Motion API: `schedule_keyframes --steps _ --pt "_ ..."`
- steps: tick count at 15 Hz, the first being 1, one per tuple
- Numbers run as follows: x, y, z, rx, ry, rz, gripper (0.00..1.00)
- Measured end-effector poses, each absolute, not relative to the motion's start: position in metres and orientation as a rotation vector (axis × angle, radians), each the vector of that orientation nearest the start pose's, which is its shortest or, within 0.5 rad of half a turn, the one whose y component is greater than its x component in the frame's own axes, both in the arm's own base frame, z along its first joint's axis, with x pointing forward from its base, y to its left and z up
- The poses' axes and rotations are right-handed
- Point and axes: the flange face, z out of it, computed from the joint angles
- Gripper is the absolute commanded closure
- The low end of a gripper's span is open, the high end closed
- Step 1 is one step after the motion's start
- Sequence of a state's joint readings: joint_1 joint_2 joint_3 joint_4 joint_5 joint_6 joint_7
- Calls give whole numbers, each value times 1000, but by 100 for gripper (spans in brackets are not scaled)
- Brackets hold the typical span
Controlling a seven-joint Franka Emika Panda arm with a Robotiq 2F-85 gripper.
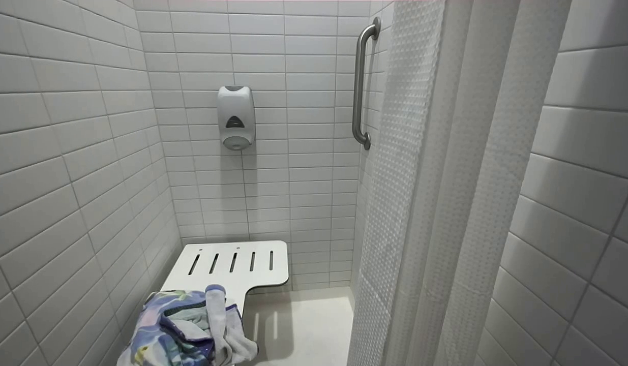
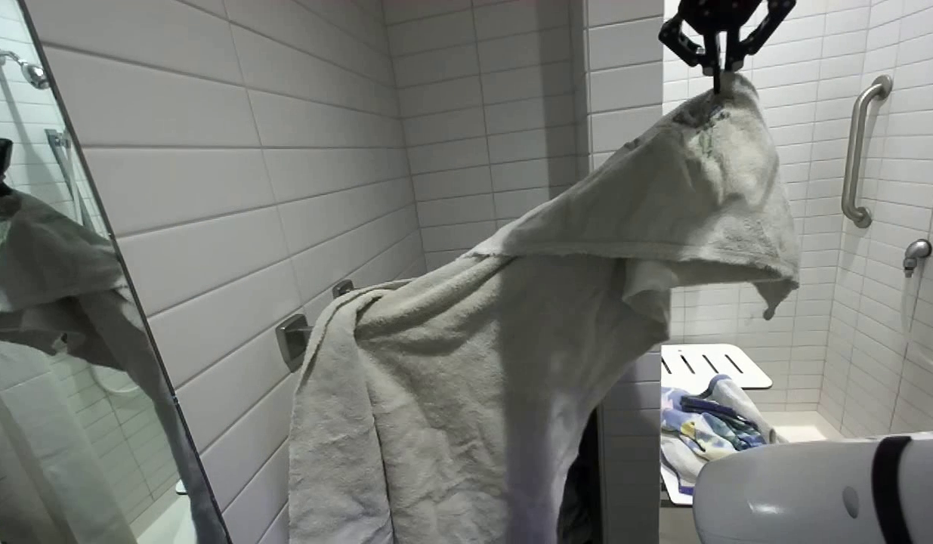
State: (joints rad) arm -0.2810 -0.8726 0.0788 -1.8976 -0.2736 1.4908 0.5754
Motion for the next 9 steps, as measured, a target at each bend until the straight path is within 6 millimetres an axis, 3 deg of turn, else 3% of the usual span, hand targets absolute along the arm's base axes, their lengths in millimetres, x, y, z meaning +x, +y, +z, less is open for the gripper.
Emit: schedule_keyframes --steps 6,9 --pt "225 -72 814 -3003 1512 -835 99" --pt "218 -89 827 -3016 1656 -850 99"
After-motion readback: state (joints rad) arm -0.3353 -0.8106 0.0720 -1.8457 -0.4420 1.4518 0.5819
